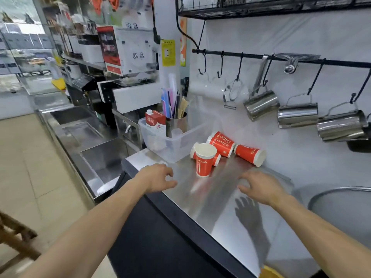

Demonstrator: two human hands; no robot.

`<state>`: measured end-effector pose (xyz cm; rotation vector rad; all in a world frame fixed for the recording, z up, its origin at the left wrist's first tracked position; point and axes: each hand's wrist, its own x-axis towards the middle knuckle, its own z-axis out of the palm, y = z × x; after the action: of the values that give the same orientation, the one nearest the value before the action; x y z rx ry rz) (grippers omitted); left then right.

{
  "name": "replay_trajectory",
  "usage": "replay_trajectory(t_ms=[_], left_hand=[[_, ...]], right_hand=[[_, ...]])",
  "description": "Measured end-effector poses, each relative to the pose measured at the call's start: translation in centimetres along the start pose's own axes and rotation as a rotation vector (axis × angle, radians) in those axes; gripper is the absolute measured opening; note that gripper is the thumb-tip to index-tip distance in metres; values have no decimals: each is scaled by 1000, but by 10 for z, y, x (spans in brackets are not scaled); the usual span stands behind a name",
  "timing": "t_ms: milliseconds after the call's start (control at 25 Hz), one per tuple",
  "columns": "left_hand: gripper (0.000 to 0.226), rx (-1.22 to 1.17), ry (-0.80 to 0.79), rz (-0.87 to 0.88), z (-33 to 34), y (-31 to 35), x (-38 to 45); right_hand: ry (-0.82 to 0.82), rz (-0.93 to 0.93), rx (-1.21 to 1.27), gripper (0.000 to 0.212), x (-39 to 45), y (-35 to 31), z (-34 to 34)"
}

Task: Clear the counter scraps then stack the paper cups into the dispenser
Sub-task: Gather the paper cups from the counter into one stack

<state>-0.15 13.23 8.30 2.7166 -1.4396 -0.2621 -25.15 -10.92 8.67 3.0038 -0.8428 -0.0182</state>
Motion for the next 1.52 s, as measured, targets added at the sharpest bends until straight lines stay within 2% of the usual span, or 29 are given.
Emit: replay_trajectory(t_ms=[240,520,720,960,1280,1520], left_hand=[[53,-21,44,141,-23,-21,64],[66,-74,82,231,-32,7,118],[81,-136,104,304,-26,37,149],[92,-181,66,311,-6,62,182],[84,-288,66,312,14,51,195],[81,-330,72,265,19,48,189]], right_hand=[[26,119,24,42,45,-6,-4],[86,106,44,58,95,-1,12],[-32,51,59,62,131,11,21],[-67,-19,162,64,178,6,37],[-150,-86,225,76,230,-2,61],[-183,-70,298,80,244,-13,91]])
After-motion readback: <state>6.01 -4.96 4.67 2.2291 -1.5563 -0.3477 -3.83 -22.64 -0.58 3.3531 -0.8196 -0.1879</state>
